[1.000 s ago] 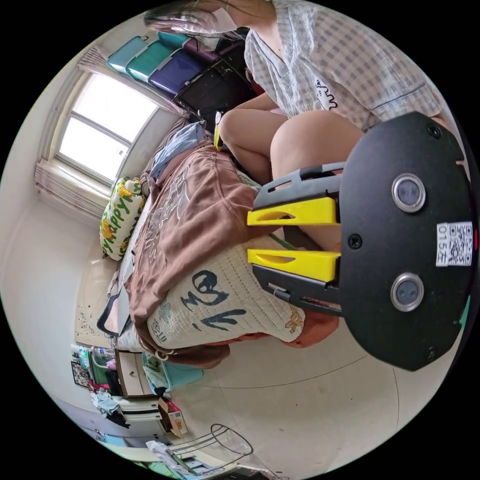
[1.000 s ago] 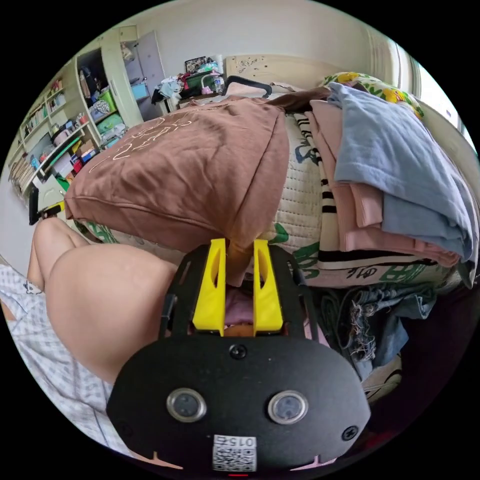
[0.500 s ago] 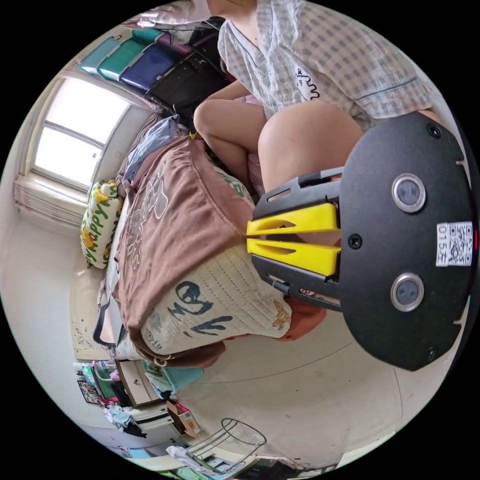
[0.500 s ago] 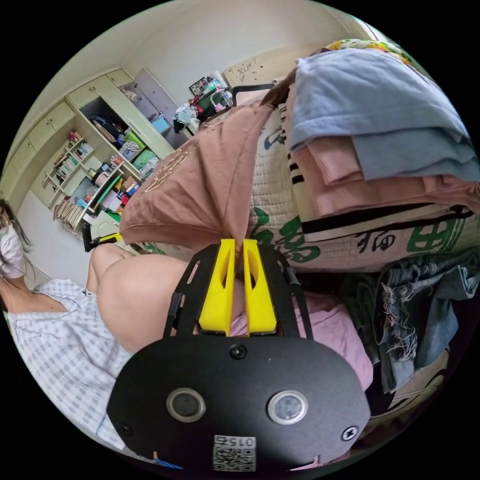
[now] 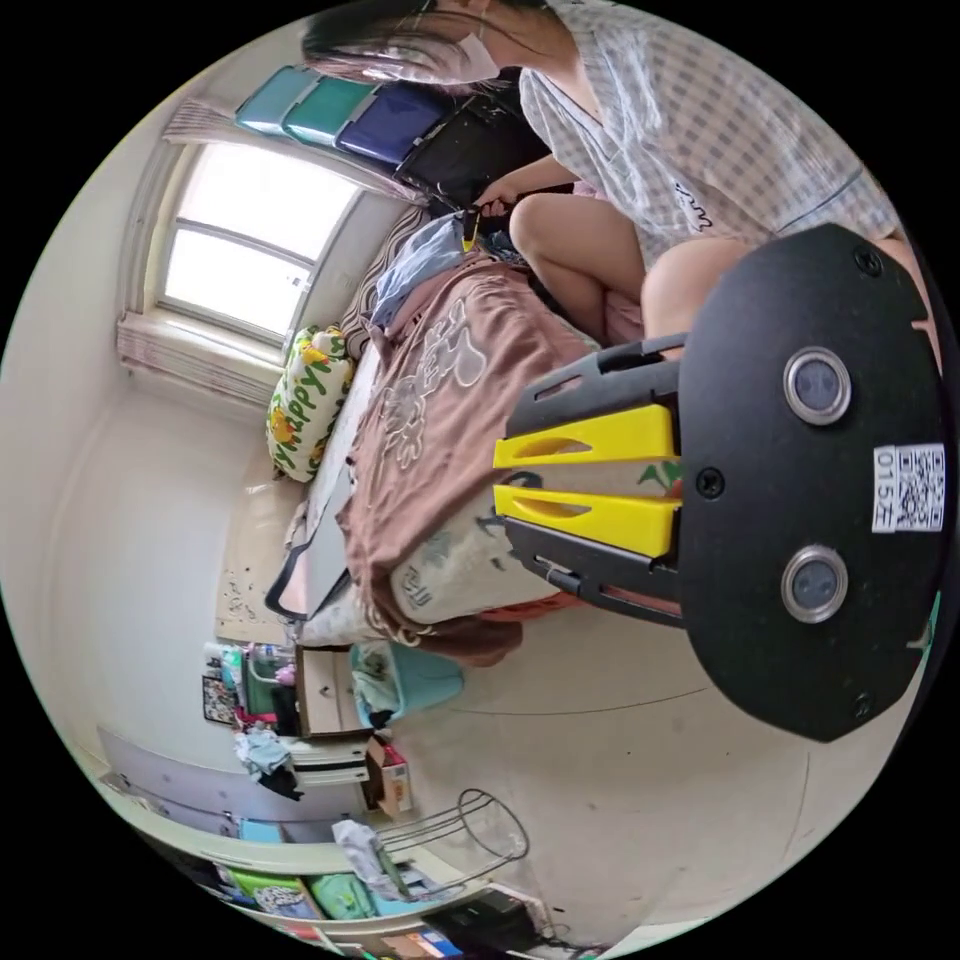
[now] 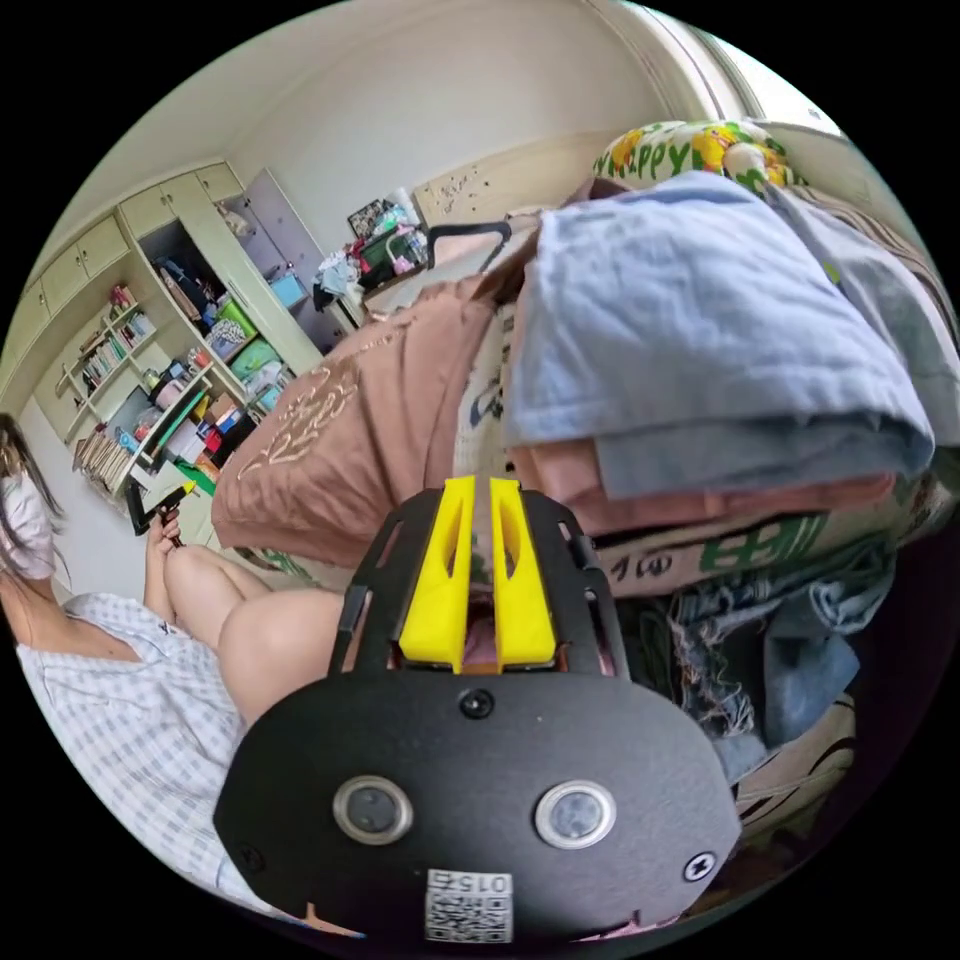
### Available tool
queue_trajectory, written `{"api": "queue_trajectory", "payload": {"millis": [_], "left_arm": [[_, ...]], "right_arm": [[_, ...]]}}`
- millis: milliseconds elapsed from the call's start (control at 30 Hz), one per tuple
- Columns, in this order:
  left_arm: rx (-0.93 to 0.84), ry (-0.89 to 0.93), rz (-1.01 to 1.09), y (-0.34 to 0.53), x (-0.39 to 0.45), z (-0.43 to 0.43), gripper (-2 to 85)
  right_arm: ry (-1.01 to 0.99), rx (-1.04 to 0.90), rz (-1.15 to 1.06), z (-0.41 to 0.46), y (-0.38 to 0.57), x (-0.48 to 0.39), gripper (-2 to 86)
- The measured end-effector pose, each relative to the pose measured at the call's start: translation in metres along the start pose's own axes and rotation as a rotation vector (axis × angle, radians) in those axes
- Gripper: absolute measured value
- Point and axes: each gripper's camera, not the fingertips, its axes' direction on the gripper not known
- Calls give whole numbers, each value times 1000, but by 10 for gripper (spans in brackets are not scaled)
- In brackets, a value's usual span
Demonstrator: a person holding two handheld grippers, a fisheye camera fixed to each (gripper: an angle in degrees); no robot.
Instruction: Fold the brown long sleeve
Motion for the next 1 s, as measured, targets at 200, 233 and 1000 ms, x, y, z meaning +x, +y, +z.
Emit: {"api": "queue_trajectory", "payload": {"millis": [200, 233, 1000], "left_arm": [[-15, -77, 59, -114, -17, 97, 26], [-17, -75, 50, -139, -26, 122, 27], [-327, -158, -186, -326, -249, 525, -4]], "right_arm": [[-18, 36, -213, 47, -118, -64, 49], [8, 33, -250, 65, -144, -78, 41], [455, -331, -289, 454, -449, -168, -10]]}}
